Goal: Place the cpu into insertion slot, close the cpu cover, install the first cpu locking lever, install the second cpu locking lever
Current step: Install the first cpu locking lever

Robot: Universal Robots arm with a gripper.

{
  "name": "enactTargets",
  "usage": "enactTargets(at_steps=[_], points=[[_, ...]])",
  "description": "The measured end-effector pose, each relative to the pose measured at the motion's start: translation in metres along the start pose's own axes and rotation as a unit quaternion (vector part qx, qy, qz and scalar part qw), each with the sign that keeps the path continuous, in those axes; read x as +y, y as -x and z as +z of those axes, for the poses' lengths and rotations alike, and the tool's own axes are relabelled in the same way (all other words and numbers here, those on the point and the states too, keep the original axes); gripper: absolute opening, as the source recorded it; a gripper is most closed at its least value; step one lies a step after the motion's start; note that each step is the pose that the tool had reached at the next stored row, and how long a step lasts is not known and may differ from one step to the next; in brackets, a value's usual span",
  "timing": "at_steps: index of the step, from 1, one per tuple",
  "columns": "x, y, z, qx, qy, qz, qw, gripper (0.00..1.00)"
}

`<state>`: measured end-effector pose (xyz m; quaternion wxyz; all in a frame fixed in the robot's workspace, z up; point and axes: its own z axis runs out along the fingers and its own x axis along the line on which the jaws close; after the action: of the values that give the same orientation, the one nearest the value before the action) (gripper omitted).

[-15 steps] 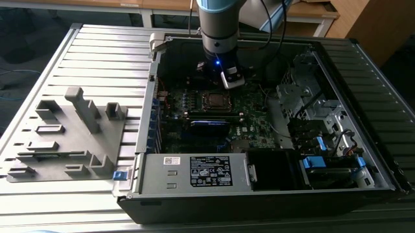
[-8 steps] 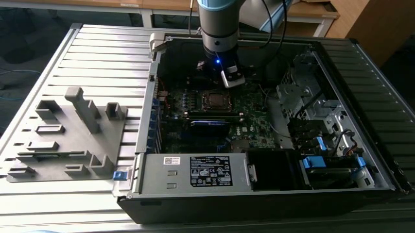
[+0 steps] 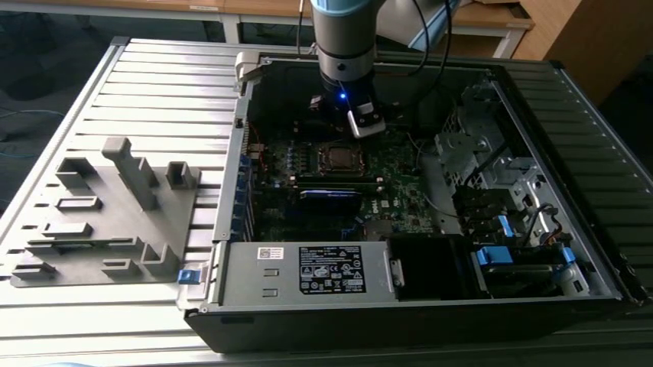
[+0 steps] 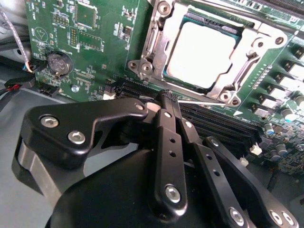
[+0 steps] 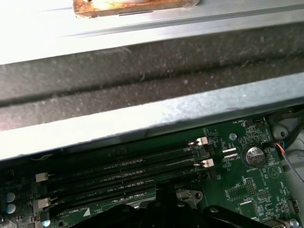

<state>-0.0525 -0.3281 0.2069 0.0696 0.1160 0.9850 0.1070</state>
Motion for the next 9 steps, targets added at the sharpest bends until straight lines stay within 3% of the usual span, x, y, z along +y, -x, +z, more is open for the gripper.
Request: enactTargets(at_steps=[5,9], points=[[0.0003,0.0,-0.0005,-0.0005,-0.0001,0.002,1.0,0.11],[0.0007,-0.0003,-0.0006,-0.0024,-0.0013,0.01,0.99994,0.11]])
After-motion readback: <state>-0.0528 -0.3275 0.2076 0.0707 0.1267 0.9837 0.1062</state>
